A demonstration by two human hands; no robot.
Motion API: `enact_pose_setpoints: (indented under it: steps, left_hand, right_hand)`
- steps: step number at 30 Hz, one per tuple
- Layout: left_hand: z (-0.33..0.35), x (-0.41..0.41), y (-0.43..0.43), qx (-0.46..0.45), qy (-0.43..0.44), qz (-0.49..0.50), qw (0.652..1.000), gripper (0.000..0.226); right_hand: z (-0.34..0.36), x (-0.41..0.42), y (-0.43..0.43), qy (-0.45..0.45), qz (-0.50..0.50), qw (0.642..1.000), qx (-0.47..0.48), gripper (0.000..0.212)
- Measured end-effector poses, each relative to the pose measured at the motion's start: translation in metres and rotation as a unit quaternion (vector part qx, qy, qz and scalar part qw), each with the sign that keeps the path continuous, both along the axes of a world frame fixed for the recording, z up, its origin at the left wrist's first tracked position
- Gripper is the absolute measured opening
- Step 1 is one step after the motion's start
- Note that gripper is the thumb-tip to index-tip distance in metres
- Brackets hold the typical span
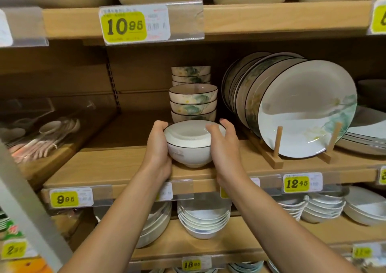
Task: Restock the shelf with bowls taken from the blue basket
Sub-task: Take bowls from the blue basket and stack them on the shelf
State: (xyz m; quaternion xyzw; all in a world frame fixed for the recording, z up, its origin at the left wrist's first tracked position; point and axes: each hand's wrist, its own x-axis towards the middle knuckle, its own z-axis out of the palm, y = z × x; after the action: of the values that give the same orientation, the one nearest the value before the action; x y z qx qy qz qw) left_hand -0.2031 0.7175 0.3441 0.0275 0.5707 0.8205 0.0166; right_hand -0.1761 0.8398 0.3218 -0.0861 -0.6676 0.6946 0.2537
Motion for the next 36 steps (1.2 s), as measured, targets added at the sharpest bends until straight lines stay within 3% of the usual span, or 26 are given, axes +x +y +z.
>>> enact_pose_setpoints:
  steps: [3, 4, 7, 11, 12, 15, 19, 23, 24, 28, 29, 32, 36]
  left_hand:
    - [-0.015, 0.005, -0.002, 0.006, 0.043, 0.006, 0.999, 0.032]
    - [-0.016, 0.005, -0.004, 0.021, 0.050, 0.017, 0.998, 0.032]
    - [-0.004, -0.004, -0.005, 0.031, 0.015, 0.043, 0.998, 0.026]
    - [0.000, -0.001, 0.003, 0.009, -0.003, -0.007, 1.000, 0.030]
    - [-0.005, 0.002, 0.003, 0.005, 0.004, -0.016, 1.000, 0.032]
    - [-0.018, 0.010, -0.002, 0.010, 0.038, 0.000, 0.999, 0.033]
    - [-0.007, 0.001, 0.000, 0.000, 0.035, 0.040, 0.999, 0.026]
    - [-0.001, 0.002, 0.005, -0.004, 0.030, 0.011, 0.999, 0.034]
    - [-0.003, 0.005, 0.006, 0.001, 0.039, 0.004, 0.999, 0.037]
    - [-0.017, 0.016, 0.003, 0.024, 0.081, 0.000, 0.996, 0.030]
    - [-0.018, 0.017, 0.002, 0.027, 0.085, 0.010, 0.996, 0.026]
    - [-0.011, 0.011, 0.000, 0.016, 0.056, 0.039, 0.998, 0.026]
    - [-0.006, 0.009, 0.003, 0.001, 0.023, -0.023, 0.999, 0.045]
  right_hand:
    - [0.012, -0.008, 0.011, -0.031, 0.021, 0.997, -0.075, 0.019]
    - [0.013, -0.009, 0.016, -0.031, 0.009, 0.996, -0.088, 0.015]
    - [0.008, -0.004, 0.019, 0.000, -0.027, 0.997, -0.076, 0.019]
    - [-0.004, -0.003, 0.005, 0.008, -0.003, 1.000, -0.006, 0.063]
    - [-0.003, -0.005, 0.005, -0.004, -0.002, 1.000, -0.007, 0.059]
    - [0.008, -0.010, 0.014, -0.035, 0.036, 0.994, -0.095, 0.016]
    - [0.004, -0.008, 0.018, 0.005, 0.006, 0.996, -0.093, 0.021]
    - [-0.005, -0.007, 0.006, 0.022, -0.007, 1.000, -0.012, 0.066]
    - [-0.005, -0.009, 0.005, 0.019, -0.013, 1.000, -0.010, 0.068]
    - [0.004, -0.016, 0.016, -0.007, 0.026, 0.994, -0.103, 0.021]
    - [0.005, -0.017, 0.020, -0.010, 0.030, 0.992, -0.119, 0.017]
    - [-0.003, -0.017, 0.026, -0.007, 0.024, 0.993, -0.116, 0.023]
    - [-0.001, -0.012, 0.012, 0.002, 0.031, 0.997, -0.074, 0.040]
